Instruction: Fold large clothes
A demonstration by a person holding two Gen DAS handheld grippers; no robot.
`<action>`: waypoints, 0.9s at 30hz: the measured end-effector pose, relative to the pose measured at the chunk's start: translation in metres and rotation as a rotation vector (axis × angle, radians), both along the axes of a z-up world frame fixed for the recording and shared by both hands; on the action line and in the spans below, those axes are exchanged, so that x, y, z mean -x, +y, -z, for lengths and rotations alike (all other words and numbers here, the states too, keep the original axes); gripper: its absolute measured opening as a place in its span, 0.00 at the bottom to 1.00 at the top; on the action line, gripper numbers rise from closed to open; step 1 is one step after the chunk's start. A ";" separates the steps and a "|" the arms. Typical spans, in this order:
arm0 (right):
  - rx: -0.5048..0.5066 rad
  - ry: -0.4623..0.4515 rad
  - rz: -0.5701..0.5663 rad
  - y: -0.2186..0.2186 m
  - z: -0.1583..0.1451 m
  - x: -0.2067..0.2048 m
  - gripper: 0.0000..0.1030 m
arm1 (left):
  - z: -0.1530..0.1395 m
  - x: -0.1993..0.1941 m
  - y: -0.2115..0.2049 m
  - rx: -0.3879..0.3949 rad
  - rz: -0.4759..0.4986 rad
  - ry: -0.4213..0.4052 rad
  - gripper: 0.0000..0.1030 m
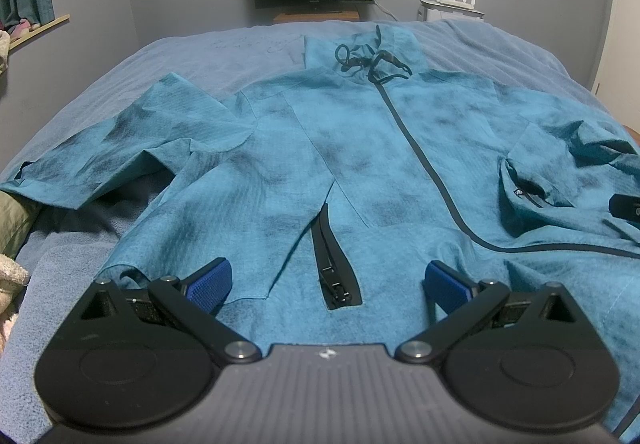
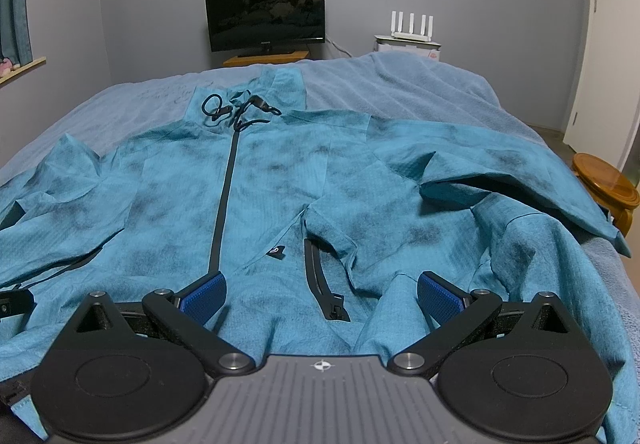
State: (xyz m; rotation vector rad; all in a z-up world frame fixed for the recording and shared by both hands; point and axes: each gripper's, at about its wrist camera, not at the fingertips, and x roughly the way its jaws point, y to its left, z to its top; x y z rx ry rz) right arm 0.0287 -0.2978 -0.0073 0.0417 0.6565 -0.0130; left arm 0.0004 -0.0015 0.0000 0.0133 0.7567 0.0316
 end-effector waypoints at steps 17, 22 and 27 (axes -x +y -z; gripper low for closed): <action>-0.012 0.000 -0.005 0.001 0.001 -0.001 1.00 | -0.001 0.000 0.000 0.003 -0.001 0.002 1.00; -0.133 -0.066 -0.006 -0.010 -0.010 0.009 1.00 | -0.012 -0.009 0.008 0.142 0.035 0.014 1.00; -0.295 -0.234 0.000 -0.046 -0.054 0.020 1.00 | -0.046 -0.024 0.019 0.152 0.061 -0.084 1.00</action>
